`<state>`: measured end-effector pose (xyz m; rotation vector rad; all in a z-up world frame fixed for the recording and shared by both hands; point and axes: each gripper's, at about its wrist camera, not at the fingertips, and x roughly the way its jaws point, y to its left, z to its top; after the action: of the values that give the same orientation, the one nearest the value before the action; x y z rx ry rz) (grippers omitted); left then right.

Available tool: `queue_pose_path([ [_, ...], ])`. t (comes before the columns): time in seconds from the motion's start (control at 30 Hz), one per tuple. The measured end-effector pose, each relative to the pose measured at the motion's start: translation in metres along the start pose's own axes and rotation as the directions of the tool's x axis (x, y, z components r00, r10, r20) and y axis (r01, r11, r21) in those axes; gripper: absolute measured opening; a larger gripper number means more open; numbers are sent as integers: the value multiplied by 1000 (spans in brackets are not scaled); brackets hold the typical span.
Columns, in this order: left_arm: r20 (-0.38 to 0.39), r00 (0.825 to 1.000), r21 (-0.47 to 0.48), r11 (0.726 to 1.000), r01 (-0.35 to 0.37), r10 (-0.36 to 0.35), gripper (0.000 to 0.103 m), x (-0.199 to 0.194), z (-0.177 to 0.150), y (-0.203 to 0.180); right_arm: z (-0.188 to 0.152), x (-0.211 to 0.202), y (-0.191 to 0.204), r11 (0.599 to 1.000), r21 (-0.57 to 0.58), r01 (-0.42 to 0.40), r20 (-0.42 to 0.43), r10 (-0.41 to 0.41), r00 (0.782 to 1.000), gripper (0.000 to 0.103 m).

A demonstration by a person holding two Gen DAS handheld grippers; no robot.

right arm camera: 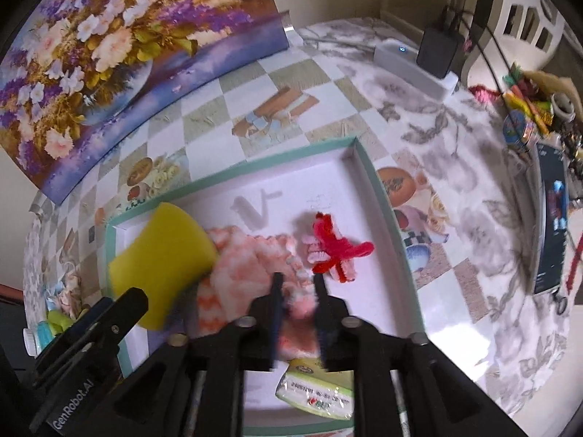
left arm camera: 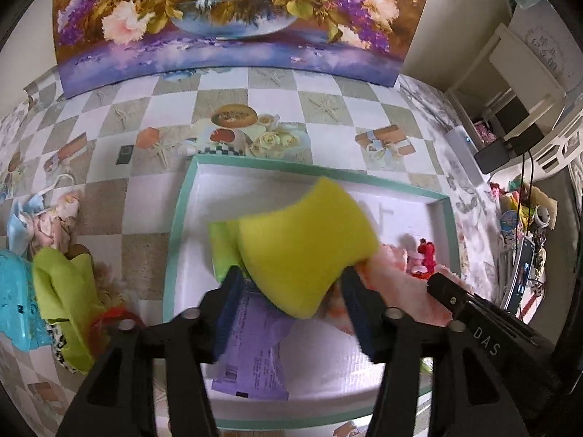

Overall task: Organize soft objects
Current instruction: 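Carry sponge into tray and open left gripper while right gripper releases zigzag cloth there, then move both grippers back over the pile toward the lime-green felt cloth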

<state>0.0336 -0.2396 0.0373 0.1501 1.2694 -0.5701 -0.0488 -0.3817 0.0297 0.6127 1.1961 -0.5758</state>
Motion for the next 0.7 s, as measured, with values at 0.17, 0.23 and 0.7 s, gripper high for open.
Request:
queue_pose_path([
  [0.17,24,1000,-34,999,2,-1,65,-21,4,8,3,-23,4,1000,-18,3,58,-2,998,51],
  [0.23,39,999,-51,999,-6,8,70,-29,6,14,4,-32,7,1000,-28,6,77,-4,997,61],
  [0.7,110,987,-276,957,-84,118,97,-53,-9,90,-7,-48,38,988,-157,7,158,18,987,103],
])
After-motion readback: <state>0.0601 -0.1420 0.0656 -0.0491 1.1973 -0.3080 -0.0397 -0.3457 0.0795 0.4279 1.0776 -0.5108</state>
